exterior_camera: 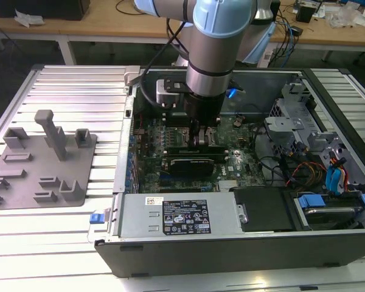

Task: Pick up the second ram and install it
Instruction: 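Insert the second ram into the second slot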

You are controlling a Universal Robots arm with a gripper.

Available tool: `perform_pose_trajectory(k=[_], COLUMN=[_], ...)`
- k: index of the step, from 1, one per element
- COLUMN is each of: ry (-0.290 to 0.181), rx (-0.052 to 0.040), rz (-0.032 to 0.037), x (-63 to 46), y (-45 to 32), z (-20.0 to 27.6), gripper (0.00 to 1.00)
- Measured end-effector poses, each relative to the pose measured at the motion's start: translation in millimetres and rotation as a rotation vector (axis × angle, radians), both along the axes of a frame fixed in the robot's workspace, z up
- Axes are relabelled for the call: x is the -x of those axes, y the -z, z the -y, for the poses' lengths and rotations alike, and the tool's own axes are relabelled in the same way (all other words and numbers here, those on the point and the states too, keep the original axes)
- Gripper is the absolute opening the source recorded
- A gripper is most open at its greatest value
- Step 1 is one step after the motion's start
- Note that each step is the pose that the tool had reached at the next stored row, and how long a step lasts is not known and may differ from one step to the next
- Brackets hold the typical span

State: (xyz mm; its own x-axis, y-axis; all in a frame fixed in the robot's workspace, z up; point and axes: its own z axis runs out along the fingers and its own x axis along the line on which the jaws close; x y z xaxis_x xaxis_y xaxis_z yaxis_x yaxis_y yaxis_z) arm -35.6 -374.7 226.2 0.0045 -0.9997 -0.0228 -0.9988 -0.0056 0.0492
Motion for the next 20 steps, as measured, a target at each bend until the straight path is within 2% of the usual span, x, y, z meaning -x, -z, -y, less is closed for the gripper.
perform_pose_trajectory(k=[4,5,7,8,11,13,14,15,20], ry=[0.0,0.0,0.0,0.0,0.0,0.0,0.0,0.0,0.0], rx=[-0.0011,-0.0005,-0.0001,-0.0003,-0.0003,-0.0003,-0.0003,-0.0003,-0.0004], rz=[0.0005,0.0003,0.0,0.0001,0.0001,0.0001,-0.0001,-0.0009,-0.0009], x=[-0.1,-0.1,0.0,-0.1,0.0,-2.4,-7.5,-17.4,-19.2], y=[0.5,0.3,-0.3,-3.9,-22.3,-22.4,-22.4,-22.4,-22.4], z=[-0.2,-0.1,0.0,-0.1,-0.2,-0.2,-0.2,-0.2,-0.2], gripper=[0.1,0.17,0.17,0.17,0.17,0.17,0.17,0.17,0.15])
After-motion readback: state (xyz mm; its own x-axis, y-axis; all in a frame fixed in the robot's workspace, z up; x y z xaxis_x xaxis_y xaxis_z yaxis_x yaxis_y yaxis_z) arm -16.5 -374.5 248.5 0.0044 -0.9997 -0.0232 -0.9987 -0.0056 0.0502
